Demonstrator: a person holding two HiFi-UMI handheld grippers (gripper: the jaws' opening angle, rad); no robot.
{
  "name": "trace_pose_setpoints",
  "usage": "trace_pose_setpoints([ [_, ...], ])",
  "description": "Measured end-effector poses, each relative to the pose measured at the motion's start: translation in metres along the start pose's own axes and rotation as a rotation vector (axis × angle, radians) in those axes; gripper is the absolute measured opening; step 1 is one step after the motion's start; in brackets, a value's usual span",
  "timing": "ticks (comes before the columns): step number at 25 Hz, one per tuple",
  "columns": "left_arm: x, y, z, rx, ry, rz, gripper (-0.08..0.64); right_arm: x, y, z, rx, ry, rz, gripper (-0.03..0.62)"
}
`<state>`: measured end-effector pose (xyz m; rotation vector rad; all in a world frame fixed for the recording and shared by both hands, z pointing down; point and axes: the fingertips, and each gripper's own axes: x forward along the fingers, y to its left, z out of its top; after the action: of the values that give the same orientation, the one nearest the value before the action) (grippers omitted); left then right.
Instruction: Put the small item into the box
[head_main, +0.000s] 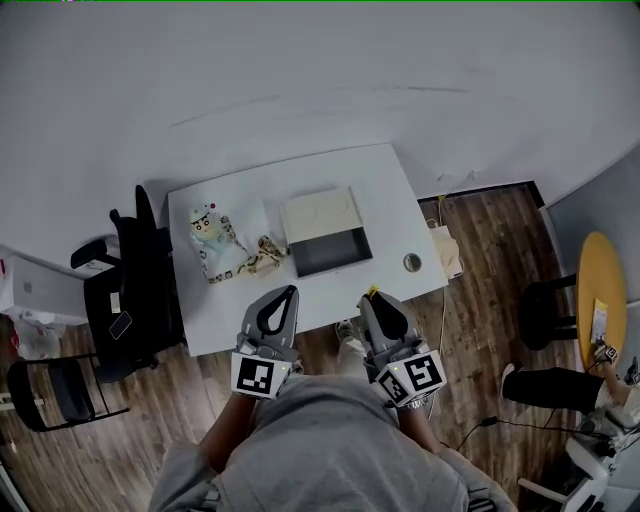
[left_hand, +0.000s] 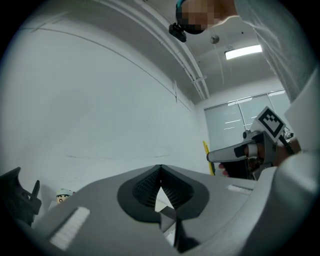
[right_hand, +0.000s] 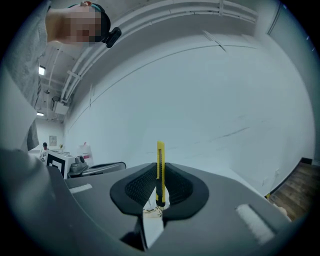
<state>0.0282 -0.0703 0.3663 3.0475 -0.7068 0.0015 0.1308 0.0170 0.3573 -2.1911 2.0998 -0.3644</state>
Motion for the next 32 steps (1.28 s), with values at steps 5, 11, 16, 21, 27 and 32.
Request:
trace_pose_setpoints([
  [5, 0.027, -0.006, 0.001, -0.009, 0.035, 0.035, 0.003, 0.020, -0.027, 0.007, -0.005, 0.028, 0.053, 0.066],
  [11, 0.045, -0.004, -0.006, -0.027, 0.060, 0.114, 0.003, 0.045, -0.047, 0.006, -0.005, 0.073, 0.131, 0.066],
  [16, 0.048, -0.001, -0.012, -0.029, 0.075, 0.187, 0.003, 0.062, -0.056, 0.004, -0.016, 0.104, 0.198, 0.066],
  [21, 0.050, 0.005, -0.016, -0.036, 0.091, 0.272, 0.003, 0.077, -0.062, -0.001, -0.012, 0.134, 0.263, 0.066],
  [27, 0.058, 0.007, -0.020, -0.044, 0.100, 0.346, 0.003, 0.095, -0.073, -0.005, -0.029, 0.181, 0.328, 0.066],
  [32, 0.067, 0.002, -0.022, -0.032, 0.112, 0.386, 0.003, 0.106, -0.085, -0.014, -0.036, 0.219, 0.361, 0.066],
])
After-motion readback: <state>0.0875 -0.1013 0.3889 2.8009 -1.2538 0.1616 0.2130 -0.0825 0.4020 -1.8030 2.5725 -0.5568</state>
